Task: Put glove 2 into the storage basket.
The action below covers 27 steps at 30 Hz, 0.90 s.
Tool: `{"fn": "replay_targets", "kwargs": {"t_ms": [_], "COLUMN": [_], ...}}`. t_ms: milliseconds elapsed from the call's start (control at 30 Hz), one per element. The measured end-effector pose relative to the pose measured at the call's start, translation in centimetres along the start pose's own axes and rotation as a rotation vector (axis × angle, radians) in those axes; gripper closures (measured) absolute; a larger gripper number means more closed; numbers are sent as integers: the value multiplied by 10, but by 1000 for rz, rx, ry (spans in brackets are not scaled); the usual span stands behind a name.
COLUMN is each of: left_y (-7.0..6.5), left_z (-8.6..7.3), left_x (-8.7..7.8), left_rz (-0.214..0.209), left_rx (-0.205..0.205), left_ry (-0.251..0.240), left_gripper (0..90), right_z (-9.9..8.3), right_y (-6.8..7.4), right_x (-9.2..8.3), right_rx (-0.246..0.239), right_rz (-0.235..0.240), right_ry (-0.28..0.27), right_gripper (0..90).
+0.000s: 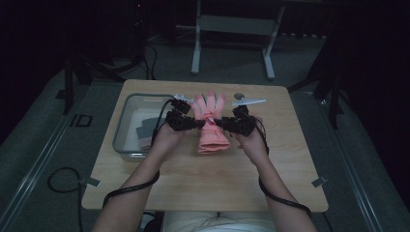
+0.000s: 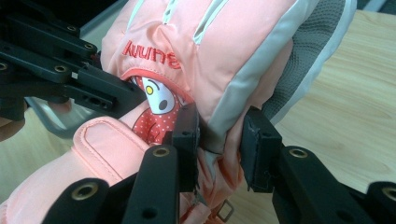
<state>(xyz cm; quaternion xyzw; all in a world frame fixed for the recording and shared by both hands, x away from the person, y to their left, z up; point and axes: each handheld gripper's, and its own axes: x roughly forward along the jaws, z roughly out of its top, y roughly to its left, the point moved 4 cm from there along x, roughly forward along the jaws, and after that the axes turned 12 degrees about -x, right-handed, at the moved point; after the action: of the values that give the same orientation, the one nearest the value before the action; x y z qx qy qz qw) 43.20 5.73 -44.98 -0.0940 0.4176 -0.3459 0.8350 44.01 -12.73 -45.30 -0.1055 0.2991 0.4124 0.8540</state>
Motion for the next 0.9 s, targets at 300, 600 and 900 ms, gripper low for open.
{"fn": "replay_targets", "kwargs": {"t_ms": [300, 600, 900], "left_y": [15, 31, 54], "left_z": [-2, -3, -6], "left_x": [-34, -62, -95], "left_rz": [30, 73, 125], "left_rx": [-15, -25, -68], "left_ry": [-15, -42, -66], "left_gripper": [775, 775, 776], "right_z": [24, 46, 71], "right_y": [23, 42, 64], "right_x": [14, 30, 54], "right_rx": [-47, -94, -126], "right_rz": [33, 49, 95], "right_ry": [-10, -21, -31], "right_gripper": [699, 701, 703]}}
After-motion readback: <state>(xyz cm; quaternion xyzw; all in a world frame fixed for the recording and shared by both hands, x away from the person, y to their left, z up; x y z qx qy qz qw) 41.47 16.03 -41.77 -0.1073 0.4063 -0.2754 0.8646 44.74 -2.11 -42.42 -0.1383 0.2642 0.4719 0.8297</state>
